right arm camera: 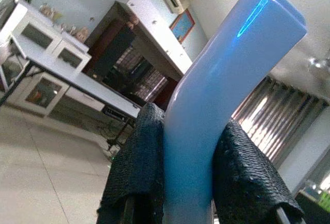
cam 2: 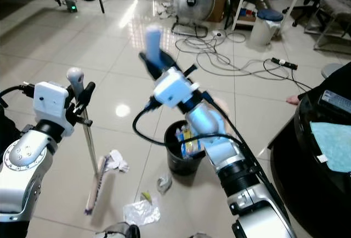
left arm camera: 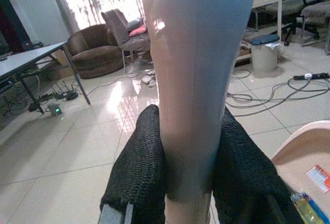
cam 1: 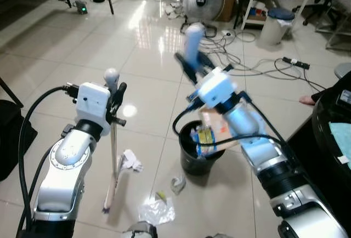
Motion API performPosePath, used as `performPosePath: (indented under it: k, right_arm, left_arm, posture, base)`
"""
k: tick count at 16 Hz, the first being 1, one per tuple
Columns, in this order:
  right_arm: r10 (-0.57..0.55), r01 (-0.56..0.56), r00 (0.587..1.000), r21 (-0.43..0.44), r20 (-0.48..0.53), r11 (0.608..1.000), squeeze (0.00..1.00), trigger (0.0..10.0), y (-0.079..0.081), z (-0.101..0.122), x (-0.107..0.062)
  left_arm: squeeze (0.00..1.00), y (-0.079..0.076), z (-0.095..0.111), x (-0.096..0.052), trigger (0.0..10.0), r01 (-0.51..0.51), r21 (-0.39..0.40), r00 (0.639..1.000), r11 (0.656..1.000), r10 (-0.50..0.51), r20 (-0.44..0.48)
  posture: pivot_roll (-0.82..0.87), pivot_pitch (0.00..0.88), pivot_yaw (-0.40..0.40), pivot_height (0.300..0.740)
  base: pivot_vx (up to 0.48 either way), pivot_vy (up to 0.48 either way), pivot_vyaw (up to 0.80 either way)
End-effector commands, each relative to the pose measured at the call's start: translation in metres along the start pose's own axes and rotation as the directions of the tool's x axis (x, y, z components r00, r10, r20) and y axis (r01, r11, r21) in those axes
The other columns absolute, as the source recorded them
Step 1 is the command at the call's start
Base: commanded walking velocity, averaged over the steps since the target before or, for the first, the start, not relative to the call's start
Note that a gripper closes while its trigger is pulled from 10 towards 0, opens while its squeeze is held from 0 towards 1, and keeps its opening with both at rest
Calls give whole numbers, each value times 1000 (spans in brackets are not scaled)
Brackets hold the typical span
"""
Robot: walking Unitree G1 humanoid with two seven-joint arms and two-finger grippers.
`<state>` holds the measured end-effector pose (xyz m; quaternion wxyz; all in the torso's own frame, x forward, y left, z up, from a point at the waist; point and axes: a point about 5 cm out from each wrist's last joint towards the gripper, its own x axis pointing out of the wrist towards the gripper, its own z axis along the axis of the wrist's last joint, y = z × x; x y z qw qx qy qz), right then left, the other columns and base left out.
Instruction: Sweep floor
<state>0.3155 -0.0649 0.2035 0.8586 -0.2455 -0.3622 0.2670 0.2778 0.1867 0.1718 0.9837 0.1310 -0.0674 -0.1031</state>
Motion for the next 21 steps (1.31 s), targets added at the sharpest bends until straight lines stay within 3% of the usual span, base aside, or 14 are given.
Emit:
performPosePath:
  k: [1,5,6,7,8,9,10,11,12,13,17,19,21]
  right_arm:
    - [30,-24,996,-85,79,996,0,10000,1,9,5]
    - [53,-37,991,-134,121,990,0,10000,4,12,10]
    - [39,-19,990,-143,138,990,0,10000,-1,16,12]
    - [-37,57,986,-123,162,991,0,10000,-18,25,16]
    - [-132,146,976,-71,173,987,0,10000,-38,35,19]
    - [-175,184,970,-39,170,982,0,10000,-46,38,21]
    - [-276,271,947,52,161,961,0,10000,-63,46,22]
    - [-379,354,915,173,139,919,0,10000,-80,55,21]
    - [-426,390,896,234,128,891,0,10000,-87,59,21]
    - [-511,450,855,364,88,816,0,10000,-98,69,17]
    - [-535,493,844,452,-40,744,0,10000,-89,66,4]
    - [-572,571,800,523,-181,633,0,10000,-78,57,-11]
    - [-549,590,797,516,-252,621,0,10000,-67,43,-24]
  left_arm:
    - [0,0,13,4,10000,-4,22,999,1000,3,51]
    - [0,0,13,4,10000,-6,21,999,1000,5,51]
    - [0,0,12,4,10000,-11,17,999,1000,10,49]
    - [0,1,11,5,10000,-17,5,999,1000,17,34]
    - [0,1,11,5,10000,-15,6,1000,1000,15,27]
    - [0,1,12,4,10000,-13,8,1000,1000,13,28]
    - [0,1,13,4,10000,-5,11,1000,1000,4,28]
    - [0,2,14,4,10000,-3,17,1000,1000,2,27]
    - [0,4,15,5,10000,-5,21,1000,1000,4,30]
    - [0,7,19,7,10000,0,53,999,999,-2,44]
    - [0,14,26,11,10000,-12,86,998,996,7,64]
    - [0,13,26,12,10000,-3,94,998,996,-3,63]
    - [0,11,24,12,10000,8,100,998,995,-14,56]
  posture:
    - [90,100,-7,740]
    - [90,102,-11,740]
    - [87,100,-12,740]
    - [83,99,-15,740]
    - [82,99,-17,740]
    - [79,96,-17,740]
    - [76,93,-16,740]
    - [75,91,-17,740]
    - [71,88,-15,740]
    - [70,86,-15,740]
    - [69,74,-18,740]
    - [67,66,-13,740]
    - [66,60,-10,740]
  base:
    - [0,0,0]
    - [0,0,0]
    - [0,0,0]
    - [0,0,0]
    - [0,0,0]
    - [0,0,0]
    - [0,0,0]
    - [0,0,0]
    - [0,0,0]
    - [0,0,0]
    - [0,218,0]
    - [0,328,0]
    - [0,332,0]
